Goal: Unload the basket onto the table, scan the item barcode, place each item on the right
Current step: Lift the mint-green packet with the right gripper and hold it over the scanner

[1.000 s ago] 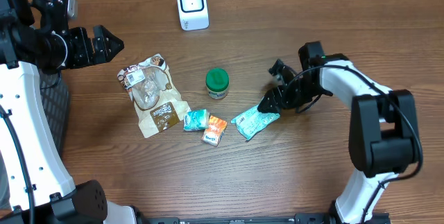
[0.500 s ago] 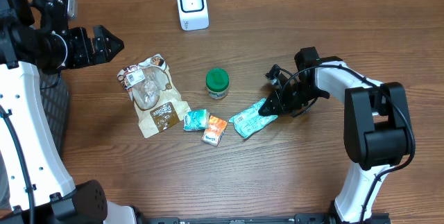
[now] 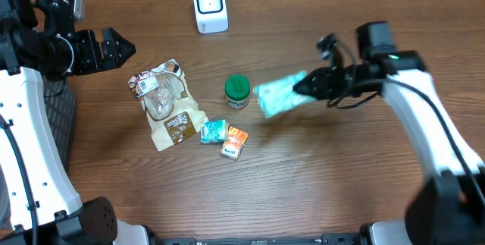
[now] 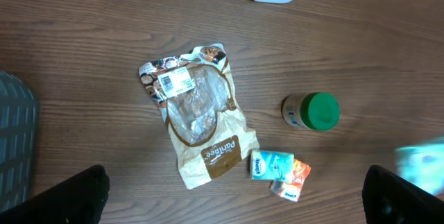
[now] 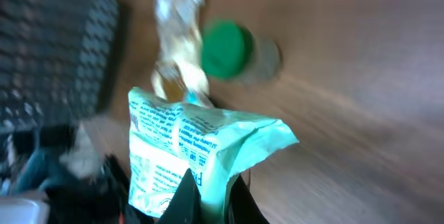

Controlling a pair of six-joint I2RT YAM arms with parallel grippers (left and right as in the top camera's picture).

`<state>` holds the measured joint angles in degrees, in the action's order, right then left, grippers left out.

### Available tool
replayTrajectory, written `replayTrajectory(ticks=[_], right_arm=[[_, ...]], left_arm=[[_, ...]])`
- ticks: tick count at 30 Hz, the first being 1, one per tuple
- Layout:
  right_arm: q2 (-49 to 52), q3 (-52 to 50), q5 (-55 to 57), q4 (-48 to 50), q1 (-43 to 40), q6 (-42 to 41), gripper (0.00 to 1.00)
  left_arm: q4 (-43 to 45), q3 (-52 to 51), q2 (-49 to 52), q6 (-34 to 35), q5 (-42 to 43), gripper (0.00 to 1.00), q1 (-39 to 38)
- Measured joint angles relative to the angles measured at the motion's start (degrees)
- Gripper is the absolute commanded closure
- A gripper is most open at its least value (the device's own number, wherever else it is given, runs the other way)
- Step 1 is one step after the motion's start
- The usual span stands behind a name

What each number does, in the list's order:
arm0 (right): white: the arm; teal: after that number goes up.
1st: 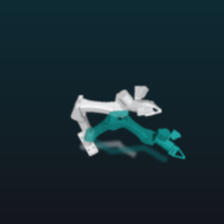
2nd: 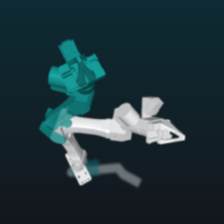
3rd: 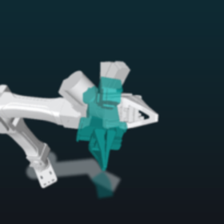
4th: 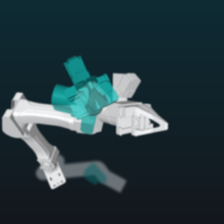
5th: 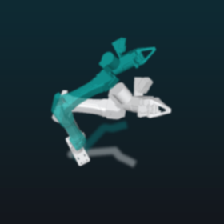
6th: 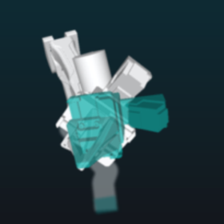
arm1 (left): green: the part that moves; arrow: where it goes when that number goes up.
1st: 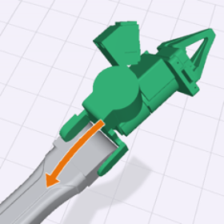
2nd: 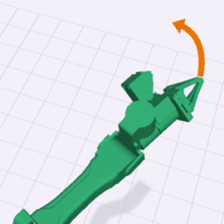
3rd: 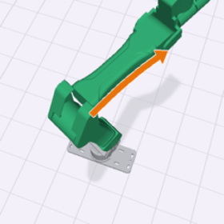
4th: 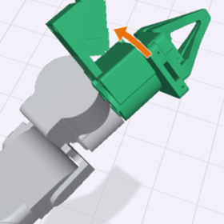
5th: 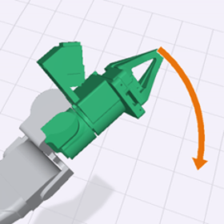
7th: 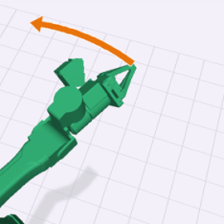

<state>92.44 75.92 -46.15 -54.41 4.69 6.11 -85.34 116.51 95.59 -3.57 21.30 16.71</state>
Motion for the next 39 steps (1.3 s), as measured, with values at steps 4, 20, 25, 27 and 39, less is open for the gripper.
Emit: replayTrajectory(ticks=[4,20,25,27,39], right_arm=[[-8.15,0.17,-0.52,3.5,0.2,-7.8,0.96],[-5.22,10.64,26.01,6.93,16.24,-23.54,0.96],[9.44,28.52,50.31,12.44,25.44,-19.54,0.96],[16.22,32.33,63.54,24.02,27.82,-14.1,0.96],[45.55,32.72,74.36,85.68,29.97,42.71,0.96]], left_arm=[[0.0,0.0,0.0,0.0,0.0,0.0,0.0],[0.0,0.0,0.0,-0.02,0.0,0.0,0.0],[0.02,0.02,0.0,-0.02,0.0,0.0,0.0],[-0.02,0.02,-0.11,-0.02,0.02,0.0,0.0],[-0.02,0.11,-0.11,-0.02,0.17,0.0,0.0]])
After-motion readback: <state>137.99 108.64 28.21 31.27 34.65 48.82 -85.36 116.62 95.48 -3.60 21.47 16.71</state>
